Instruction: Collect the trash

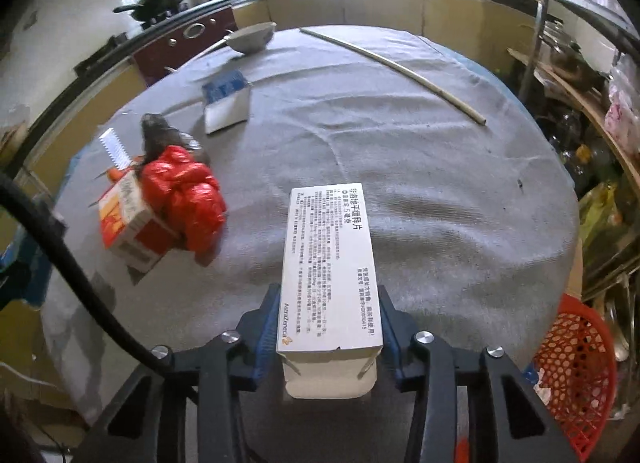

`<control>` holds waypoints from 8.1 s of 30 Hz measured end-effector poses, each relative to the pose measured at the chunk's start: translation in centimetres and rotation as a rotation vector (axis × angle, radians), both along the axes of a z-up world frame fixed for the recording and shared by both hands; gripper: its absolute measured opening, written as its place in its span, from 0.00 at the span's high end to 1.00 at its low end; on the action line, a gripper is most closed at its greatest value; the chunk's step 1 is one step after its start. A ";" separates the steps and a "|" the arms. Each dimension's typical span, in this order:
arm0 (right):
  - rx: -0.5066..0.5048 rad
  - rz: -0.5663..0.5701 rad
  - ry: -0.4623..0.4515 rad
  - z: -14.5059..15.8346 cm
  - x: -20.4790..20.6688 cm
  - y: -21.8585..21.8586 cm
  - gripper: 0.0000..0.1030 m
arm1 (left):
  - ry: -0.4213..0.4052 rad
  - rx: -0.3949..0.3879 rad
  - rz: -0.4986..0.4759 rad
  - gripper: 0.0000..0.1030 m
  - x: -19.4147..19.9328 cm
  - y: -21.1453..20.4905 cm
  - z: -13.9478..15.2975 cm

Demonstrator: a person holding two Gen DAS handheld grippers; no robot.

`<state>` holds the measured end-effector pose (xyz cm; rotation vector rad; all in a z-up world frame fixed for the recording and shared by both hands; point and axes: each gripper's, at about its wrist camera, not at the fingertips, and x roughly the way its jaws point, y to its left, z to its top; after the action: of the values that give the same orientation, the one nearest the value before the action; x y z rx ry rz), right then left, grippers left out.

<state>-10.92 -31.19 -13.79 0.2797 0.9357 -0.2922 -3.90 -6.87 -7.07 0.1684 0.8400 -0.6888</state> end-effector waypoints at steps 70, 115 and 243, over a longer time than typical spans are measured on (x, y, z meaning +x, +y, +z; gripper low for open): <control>-0.163 0.040 -0.518 22.4 -12.6 11.0 0.26 | -0.444 0.050 0.305 0.16 -8.4 8.5 14.4; -0.061 0.203 -0.326 16.1 -5.5 14.8 0.25 | -0.287 0.217 0.411 0.16 -4.4 11.8 7.4; 0.245 -0.063 -0.407 7.7 -11.4 -3.4 0.53 | -0.048 0.117 -0.062 0.53 -4.0 -5.4 3.9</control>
<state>-22.29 -34.61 -6.07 0.5719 0.5588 -0.1683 -7.94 -12.29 -3.19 0.3158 0.8322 -0.6916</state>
